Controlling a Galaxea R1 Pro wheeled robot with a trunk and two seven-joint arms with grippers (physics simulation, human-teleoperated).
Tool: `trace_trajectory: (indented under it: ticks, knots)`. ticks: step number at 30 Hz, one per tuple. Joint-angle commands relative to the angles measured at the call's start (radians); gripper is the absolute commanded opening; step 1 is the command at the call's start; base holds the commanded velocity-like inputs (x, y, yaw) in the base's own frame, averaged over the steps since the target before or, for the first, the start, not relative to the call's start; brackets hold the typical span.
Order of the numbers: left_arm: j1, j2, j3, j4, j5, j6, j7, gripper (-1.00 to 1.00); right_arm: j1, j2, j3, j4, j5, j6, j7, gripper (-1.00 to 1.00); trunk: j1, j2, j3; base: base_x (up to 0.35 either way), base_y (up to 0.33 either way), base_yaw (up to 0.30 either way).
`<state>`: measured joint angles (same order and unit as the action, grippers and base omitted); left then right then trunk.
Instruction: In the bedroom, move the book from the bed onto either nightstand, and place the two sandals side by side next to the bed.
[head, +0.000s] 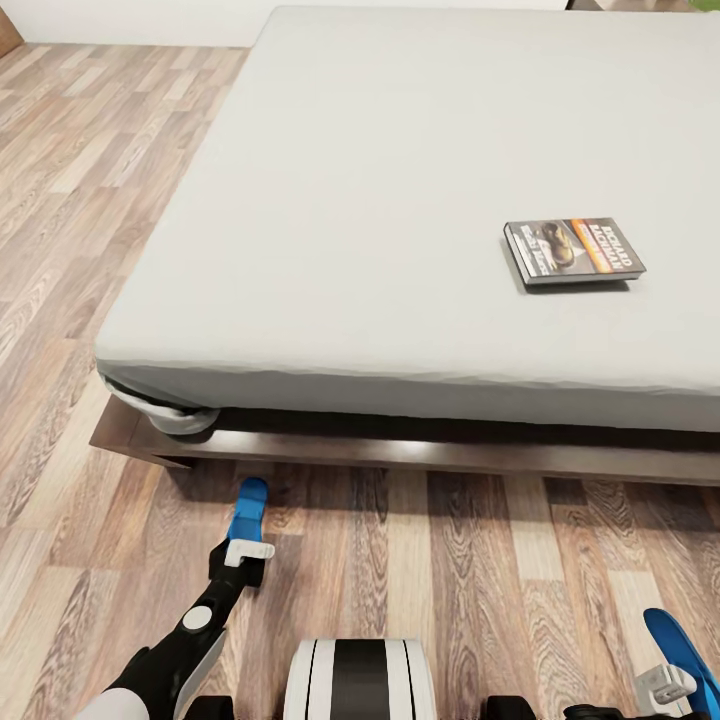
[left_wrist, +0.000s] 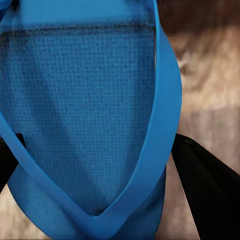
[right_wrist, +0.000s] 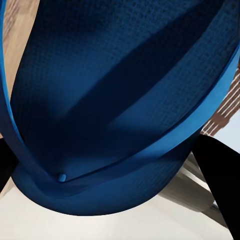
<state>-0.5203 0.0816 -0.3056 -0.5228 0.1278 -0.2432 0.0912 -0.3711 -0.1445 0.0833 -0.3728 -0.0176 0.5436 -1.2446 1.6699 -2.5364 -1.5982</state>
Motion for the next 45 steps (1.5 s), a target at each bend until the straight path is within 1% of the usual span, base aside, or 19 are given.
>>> trace_trajectory:
  ticks: [1, 11, 16, 34, 35, 45]
  knots:
    - [0.0, 0.001, -0.01, 0.007, 0.01, -0.003, 0.004, -1.0, 0.0, -0.001, 0.006, 0.0, -0.003, 0.01, -0.004, -1.0, 0.0, 0.0, -0.001, 0.0, 0.0, 0.0]
    - [0.0, 0.001, -0.01, 0.003, 0.01, -0.002, 0.003, -1.0, 0.0, -0.001, 0.006, 0.0, -0.003, 0.009, -0.004, -1.0, 0.0, 0.0, -0.001, 0.0, 0.0, 0.0]
    - [0.0, 0.001, -0.01, 0.003, 0.01, -0.002, 0.002, -1.0, 0.0, -0.001, 0.006, 0.0, -0.002, 0.01, -0.004, -1.0, 0.003, -0.001, -0.02, 0.0, 0.0, 0.0]
    - [0.0, 0.001, -0.01, 0.001, 0.011, -0.002, 0.002, -1.0, 0.0, 0.0, 0.007, 0.0, 0.001, 0.01, -0.005, -1.0, 0.003, -0.001, -0.02, 0.0, 0.0, 0.0]
    - [0.0, 0.001, -0.01, 0.001, 0.011, -0.002, 0.002, 1.0, 0.0, 0.0, 0.007, 0.0, 0.001, 0.01, -0.005, -1.0, 0.003, -0.001, -0.02, 0.0, 0.0, 0.0]
    - [0.0, 0.001, -0.01, -0.001, 0.012, -0.003, 0.002, 1.0, 0.0, 0.0, 0.007, -0.001, 0.001, 0.01, -0.006, -1.0, 0.003, -0.001, -0.02, 0.0, 0.0, 0.0]
